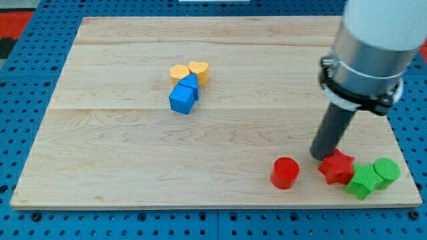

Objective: Move your arm towards the red circle

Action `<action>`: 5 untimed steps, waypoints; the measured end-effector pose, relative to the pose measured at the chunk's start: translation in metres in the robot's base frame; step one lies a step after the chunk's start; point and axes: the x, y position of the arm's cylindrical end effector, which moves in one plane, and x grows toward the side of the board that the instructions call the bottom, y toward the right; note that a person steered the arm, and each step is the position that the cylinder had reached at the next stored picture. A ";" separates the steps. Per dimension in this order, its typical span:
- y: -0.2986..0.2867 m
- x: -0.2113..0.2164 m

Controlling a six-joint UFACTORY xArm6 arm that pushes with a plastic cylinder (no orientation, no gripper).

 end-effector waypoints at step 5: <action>-0.115 -0.015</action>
